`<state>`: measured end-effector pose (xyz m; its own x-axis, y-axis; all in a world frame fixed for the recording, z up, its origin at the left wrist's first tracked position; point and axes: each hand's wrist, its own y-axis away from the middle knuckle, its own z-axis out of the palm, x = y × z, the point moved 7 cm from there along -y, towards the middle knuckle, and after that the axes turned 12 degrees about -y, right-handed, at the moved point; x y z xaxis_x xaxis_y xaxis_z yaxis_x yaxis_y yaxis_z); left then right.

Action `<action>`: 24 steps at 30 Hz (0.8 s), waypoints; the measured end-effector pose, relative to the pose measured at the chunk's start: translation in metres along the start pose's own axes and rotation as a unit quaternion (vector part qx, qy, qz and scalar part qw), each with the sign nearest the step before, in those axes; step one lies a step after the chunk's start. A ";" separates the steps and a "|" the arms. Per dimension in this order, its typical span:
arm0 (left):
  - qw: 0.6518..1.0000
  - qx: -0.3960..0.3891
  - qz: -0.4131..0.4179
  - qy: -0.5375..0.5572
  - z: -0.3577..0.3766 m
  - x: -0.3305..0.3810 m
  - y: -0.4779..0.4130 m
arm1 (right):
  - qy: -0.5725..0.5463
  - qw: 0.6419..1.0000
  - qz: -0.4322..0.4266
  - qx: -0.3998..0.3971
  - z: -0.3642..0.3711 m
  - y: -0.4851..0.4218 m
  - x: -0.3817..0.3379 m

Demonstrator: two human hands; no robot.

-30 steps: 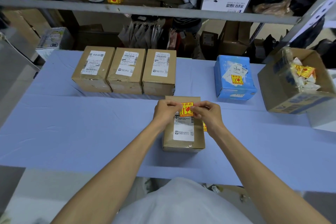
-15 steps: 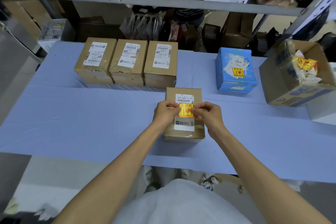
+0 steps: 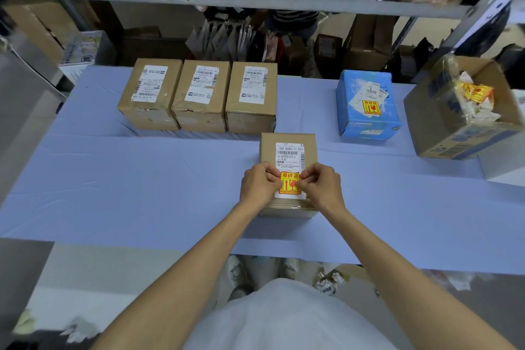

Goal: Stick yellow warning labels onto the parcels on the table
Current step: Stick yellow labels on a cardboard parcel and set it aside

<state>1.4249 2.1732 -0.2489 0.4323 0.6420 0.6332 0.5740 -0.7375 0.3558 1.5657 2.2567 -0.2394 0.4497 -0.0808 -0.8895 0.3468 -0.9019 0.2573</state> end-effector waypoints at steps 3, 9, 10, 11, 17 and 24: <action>0.999 0.012 0.025 -0.036 -0.001 0.003 0.001 | 0.053 0.998 -0.034 0.009 0.002 0.001 -0.001; 0.994 0.050 0.060 -0.079 -0.005 0.008 0.005 | 0.127 0.989 -0.073 -0.006 0.006 0.003 -0.001; 0.994 0.060 0.056 -0.071 -0.007 0.006 0.005 | 0.142 0.986 -0.086 -0.003 0.007 0.005 -0.003; 0.995 0.064 0.056 -0.054 -0.008 0.004 0.006 | 0.155 0.982 -0.107 0.003 0.009 0.007 -0.005; 0.995 0.025 0.100 -0.018 0.004 0.014 0.006 | 0.119 0.976 -0.182 -0.002 0.016 0.011 -0.015; 0.997 0.016 0.057 0.043 -0.007 -0.009 -0.002 | 0.030 0.982 -0.163 -0.086 0.008 0.008 0.016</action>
<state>1.4152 2.1676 -0.2501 0.4348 0.5336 0.7254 0.5478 -0.7961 0.2572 1.5691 2.2448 -0.2550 0.3374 0.2300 -0.9129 0.6121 -0.7903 0.0271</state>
